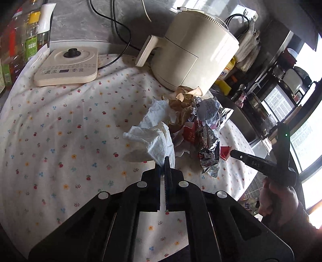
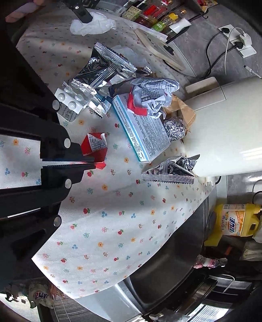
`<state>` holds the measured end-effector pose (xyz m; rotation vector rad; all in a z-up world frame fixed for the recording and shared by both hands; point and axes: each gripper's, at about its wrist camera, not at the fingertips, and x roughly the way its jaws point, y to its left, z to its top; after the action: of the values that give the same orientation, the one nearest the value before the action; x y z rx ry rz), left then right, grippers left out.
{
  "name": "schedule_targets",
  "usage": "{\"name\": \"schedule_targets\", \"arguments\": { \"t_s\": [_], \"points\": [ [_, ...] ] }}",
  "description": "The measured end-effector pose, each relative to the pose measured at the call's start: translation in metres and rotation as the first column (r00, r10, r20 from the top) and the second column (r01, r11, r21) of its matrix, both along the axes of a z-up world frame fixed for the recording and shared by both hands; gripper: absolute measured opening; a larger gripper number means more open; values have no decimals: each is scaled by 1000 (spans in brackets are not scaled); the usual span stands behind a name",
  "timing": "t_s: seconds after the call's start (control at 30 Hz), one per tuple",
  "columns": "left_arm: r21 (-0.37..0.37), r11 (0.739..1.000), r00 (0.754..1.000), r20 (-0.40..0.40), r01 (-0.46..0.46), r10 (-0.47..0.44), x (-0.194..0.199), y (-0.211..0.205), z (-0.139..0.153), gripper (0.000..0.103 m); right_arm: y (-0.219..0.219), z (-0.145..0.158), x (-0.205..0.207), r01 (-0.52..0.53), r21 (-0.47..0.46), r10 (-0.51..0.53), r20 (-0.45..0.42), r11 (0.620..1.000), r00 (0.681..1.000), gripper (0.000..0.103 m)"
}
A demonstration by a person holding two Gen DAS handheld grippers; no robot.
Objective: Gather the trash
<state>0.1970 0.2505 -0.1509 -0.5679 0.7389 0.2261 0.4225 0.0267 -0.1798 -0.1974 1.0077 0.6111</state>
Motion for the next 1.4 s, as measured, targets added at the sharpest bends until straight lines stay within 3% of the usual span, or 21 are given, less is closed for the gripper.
{"name": "schedule_targets", "arguments": {
  "t_s": [0.2, 0.43, 0.73, 1.1, 1.4],
  "points": [
    [18, 1000, 1000, 5, -7, 7, 0, -10, 5, 4, -20, 13, -10, 0, 31, -1, 22, 1000, 1000, 1],
    [21, 1000, 999, 43, 7, -7, 2, -53, 25, 4, -74, 40, -23, 21, 85, -24, 39, 996, 999, 1],
    [30, 986, 985, 40, 165, -166, 34, -150, 34, 4, -195, 64, -50, 130, 115, -137, 57, 985, 989, 1],
    [27, 920, 920, 16, 391, -392, 66, -290, 25, 4, -344, 54, -85, 307, 95, -312, 42, 947, 949, 2],
    [-14, 856, 856, -32, 516, -516, 67, -390, -9, 4, -431, 9, -123, 406, 47, -404, -44, 913, 914, 2]
  ]
}}
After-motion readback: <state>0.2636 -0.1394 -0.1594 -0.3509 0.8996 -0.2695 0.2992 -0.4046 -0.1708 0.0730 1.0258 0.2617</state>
